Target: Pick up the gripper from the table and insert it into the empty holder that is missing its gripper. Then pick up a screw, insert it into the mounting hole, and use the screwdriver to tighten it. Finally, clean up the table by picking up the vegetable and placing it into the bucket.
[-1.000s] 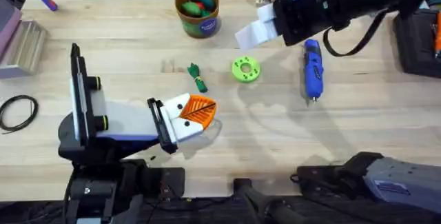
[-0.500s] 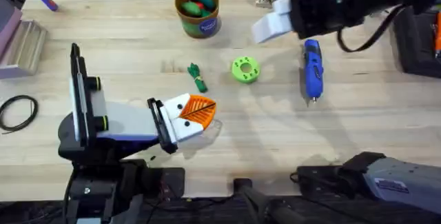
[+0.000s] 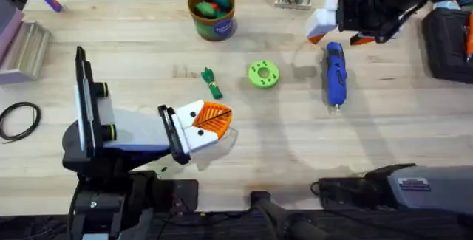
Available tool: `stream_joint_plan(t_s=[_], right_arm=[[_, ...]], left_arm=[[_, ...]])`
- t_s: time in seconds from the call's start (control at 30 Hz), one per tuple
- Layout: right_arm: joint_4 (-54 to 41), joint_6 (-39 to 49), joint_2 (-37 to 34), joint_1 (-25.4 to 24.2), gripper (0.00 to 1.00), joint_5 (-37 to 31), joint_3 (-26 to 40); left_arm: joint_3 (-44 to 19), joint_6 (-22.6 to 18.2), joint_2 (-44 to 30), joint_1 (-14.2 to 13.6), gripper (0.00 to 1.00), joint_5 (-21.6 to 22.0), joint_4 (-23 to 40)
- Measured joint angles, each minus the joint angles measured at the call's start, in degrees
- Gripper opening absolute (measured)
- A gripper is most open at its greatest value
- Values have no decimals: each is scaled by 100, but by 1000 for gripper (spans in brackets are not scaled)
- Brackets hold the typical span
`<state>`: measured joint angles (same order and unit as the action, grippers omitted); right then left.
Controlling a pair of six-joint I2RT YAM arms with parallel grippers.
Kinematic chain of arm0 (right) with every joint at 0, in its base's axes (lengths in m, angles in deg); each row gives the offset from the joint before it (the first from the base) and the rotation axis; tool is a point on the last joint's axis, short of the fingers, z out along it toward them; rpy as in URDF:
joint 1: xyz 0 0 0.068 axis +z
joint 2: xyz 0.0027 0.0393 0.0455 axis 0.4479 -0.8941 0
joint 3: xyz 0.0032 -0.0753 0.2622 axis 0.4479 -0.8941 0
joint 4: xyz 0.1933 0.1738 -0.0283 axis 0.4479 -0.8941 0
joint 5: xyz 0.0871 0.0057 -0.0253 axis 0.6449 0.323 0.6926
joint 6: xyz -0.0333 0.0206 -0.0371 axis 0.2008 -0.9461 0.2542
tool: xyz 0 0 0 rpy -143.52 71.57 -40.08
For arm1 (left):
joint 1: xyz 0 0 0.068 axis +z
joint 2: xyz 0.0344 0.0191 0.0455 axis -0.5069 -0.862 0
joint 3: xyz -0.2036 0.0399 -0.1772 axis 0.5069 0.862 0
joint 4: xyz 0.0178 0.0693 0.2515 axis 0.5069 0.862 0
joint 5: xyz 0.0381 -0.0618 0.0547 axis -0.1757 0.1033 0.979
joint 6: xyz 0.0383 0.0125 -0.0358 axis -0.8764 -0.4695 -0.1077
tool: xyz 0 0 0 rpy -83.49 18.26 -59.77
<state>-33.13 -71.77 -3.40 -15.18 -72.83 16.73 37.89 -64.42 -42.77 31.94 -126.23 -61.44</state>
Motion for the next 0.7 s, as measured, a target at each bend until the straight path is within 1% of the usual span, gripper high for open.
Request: stream_joint_plan(t_s=[0.1, 0.27, 0.33, 0.5, 0.7], right_arm=[[138, -37, -192, -159, 921, -15, -88], [683, -48, -454, -393, 922, -16, -563], [737, 1, -561, -498, 923, -15, -680], [712, 263, -876, -750, 924, -50, -715], [892, 311, -1283, -1019, 925, -152, -719]], left_arm=[[0, 0, 0, 0, 8, 0, 0], [0, 0, 0, 0, 8, 0, 0], [0, 0, 0, 0, 8, 0, 0], [0, -1, 0, 0, 8, 0, 0], [0, 0, 0, 0, 8, 0, 0]])
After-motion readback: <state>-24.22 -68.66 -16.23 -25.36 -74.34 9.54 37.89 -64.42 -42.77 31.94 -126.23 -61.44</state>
